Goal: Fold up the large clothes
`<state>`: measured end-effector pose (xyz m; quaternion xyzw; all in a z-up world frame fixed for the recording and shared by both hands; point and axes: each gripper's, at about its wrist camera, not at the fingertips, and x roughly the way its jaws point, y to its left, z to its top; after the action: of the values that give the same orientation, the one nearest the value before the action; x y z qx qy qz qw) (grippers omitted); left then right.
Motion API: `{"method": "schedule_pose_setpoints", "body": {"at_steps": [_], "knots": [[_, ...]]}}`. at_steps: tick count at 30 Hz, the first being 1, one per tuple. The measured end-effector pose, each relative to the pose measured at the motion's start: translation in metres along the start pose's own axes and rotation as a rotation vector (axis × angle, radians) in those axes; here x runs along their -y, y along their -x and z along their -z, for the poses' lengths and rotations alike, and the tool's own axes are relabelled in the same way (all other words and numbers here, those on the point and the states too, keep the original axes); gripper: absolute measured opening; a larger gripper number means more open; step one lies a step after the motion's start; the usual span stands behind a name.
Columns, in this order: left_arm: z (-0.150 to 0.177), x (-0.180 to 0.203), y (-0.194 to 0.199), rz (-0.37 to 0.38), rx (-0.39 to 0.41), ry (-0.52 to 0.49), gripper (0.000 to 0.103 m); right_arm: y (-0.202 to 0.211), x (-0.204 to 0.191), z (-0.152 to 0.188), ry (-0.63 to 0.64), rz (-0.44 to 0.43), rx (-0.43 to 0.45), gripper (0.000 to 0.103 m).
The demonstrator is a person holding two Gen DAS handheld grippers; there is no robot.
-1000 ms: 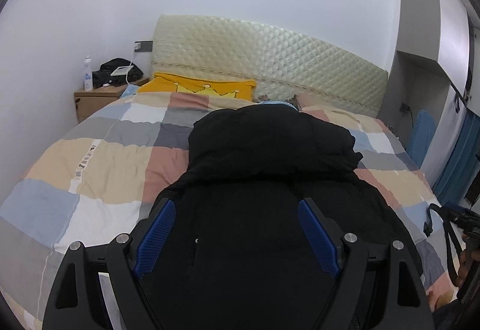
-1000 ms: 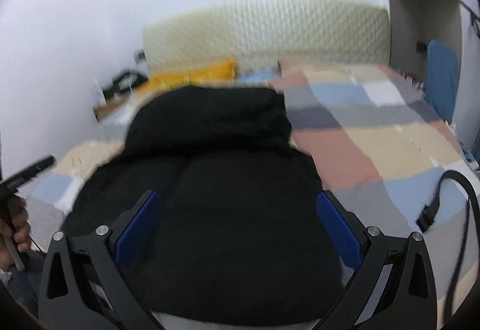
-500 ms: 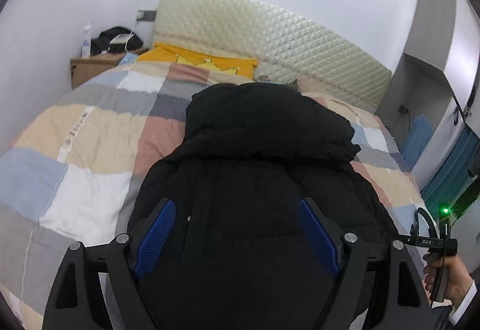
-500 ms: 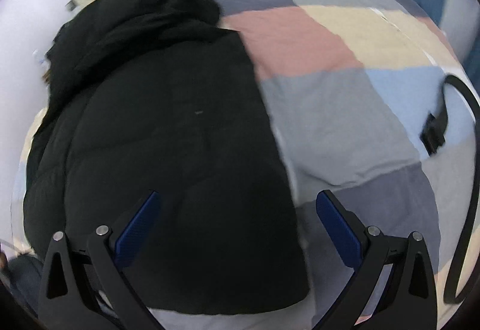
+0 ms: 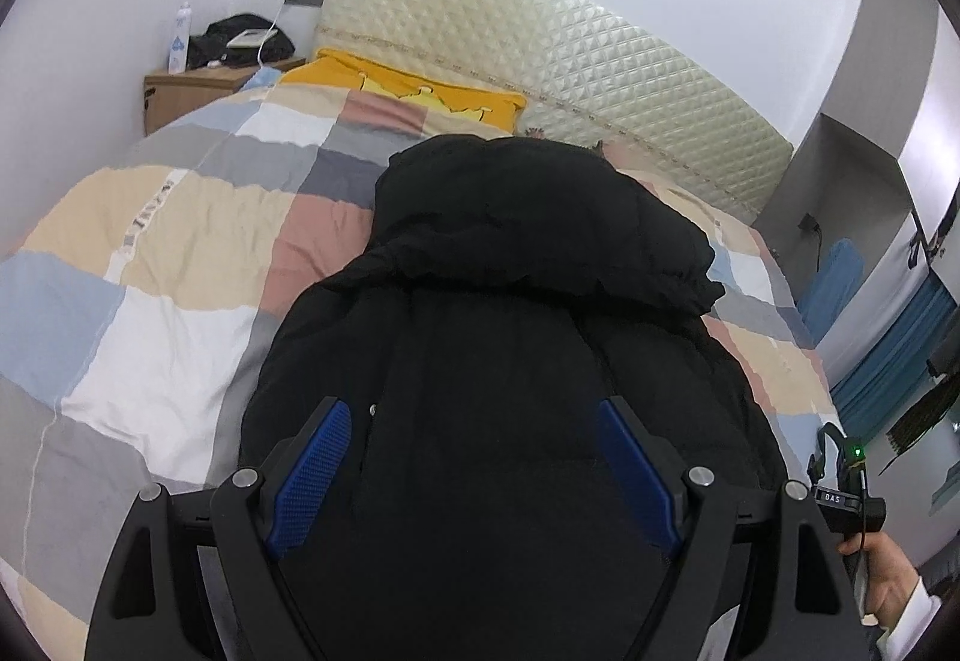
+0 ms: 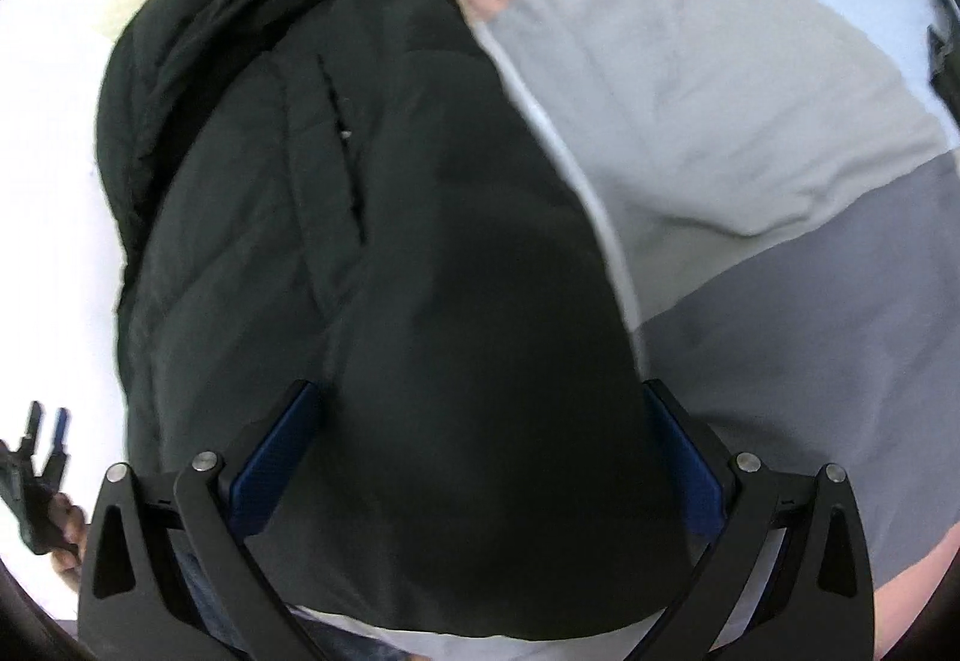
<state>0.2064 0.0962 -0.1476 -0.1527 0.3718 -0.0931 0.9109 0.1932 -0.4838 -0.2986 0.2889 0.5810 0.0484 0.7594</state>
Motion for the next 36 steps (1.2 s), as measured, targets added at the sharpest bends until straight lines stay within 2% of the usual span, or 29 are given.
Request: {"method": "schedule_pose_setpoints", "body": {"at_steps": [4,8,10,11,12,13,15,18,23,26,31,33,36], "knots": [[0.0,-0.007,-0.003,0.005,-0.016,0.032,0.084,0.004,0.003,0.004,-0.029,-0.08,-0.001,0.103],[0.0,-0.008,-0.007,0.007,-0.03,0.046,0.084,0.002,0.005,0.004,0.0,-0.066,-0.024,0.102],[-0.001,-0.008,-0.009,-0.003,-0.036,0.051,0.084,0.003,0.003,0.005,0.01,-0.056,-0.026,0.094],[-0.001,-0.008,-0.01,-0.009,-0.039,0.052,0.084,0.004,0.002,0.005,0.015,-0.05,-0.024,0.085],[-0.002,-0.008,-0.01,-0.012,-0.04,0.054,0.084,0.003,-0.001,0.004,0.017,-0.053,-0.019,0.072],[-0.002,-0.01,-0.011,-0.016,-0.045,0.058,0.084,0.005,-0.001,0.005,0.019,-0.072,-0.015,0.066],[-0.004,-0.014,-0.013,-0.023,-0.054,0.074,0.084,0.008,-0.008,0.005,0.031,-0.089,-0.001,0.038],[-0.009,-0.024,-0.017,-0.019,-0.084,0.107,0.084,0.018,-0.014,0.007,0.048,-0.128,0.034,0.019],[-0.021,-0.053,-0.02,-0.019,-0.15,0.163,0.084,0.029,-0.022,0.009,0.09,-0.114,0.073,0.016],[-0.028,-0.088,-0.02,-0.03,-0.21,0.21,0.084,0.028,-0.022,0.008,0.092,-0.113,0.071,0.016],[-0.015,-0.145,-0.027,-0.008,-0.311,0.285,0.084,0.024,-0.025,0.005,0.094,-0.099,0.06,0.02],[-0.004,-0.161,-0.034,0.034,-0.357,0.312,0.084,0.022,-0.025,0.004,0.094,-0.097,0.057,0.024],[0.014,-0.177,-0.046,0.136,-0.406,0.374,0.084,0.02,-0.024,0.003,0.087,-0.096,0.049,0.026]]}}
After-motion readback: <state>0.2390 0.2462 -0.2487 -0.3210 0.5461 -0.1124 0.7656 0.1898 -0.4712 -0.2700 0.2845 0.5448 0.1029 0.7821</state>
